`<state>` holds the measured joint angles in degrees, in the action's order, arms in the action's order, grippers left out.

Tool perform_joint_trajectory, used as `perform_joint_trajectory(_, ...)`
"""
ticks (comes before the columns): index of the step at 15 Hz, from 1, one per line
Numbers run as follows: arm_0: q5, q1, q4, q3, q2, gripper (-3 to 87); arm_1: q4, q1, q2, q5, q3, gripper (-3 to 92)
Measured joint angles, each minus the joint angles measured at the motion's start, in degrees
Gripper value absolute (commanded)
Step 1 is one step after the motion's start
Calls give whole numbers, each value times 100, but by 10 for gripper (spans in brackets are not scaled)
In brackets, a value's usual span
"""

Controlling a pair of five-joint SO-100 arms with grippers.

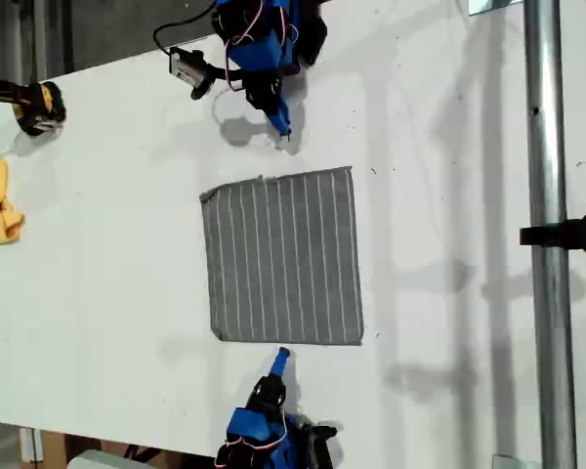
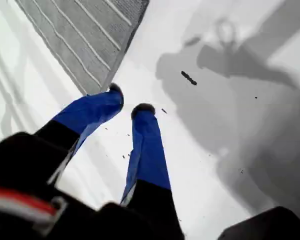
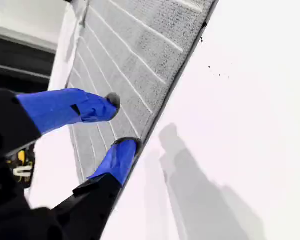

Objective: Grasp corners of a towel and fold twice.

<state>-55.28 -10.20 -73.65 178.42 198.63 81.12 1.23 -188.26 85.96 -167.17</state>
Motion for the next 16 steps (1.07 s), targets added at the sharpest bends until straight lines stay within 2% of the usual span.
perform_joint_trajectory(1, -53, -44, 0, 0, 0, -13, 0, 0, 0, -79, 26, -1)
perform_joint_trajectory(2, -729, -325, 0, 0, 0, -13, -123, -18, 62, -246, 396, -1)
perform_joint_trajectory(3, -1793, -466, 0, 0, 0, -13, -167, -53, 62, -299, 615, -1)
perform_joint_trajectory(4, -2373, -475, 0, 0, 0, -13, -176, -62, 176, -334, 712, -1)
perform_joint_trajectory(5, -2558, -475, 0, 0, 0, -13, -202, -62, 334, -360, 800, -1)
perform_joint_trajectory(11, -2689, -466, 0, 0, 0, -13, -457, -53, 1617, -686, 1608, -1)
perform_joint_trajectory(16, -2698, -466, 0, 0, 0, -13, -923, -439, 3428, -1494, 2927, -1)
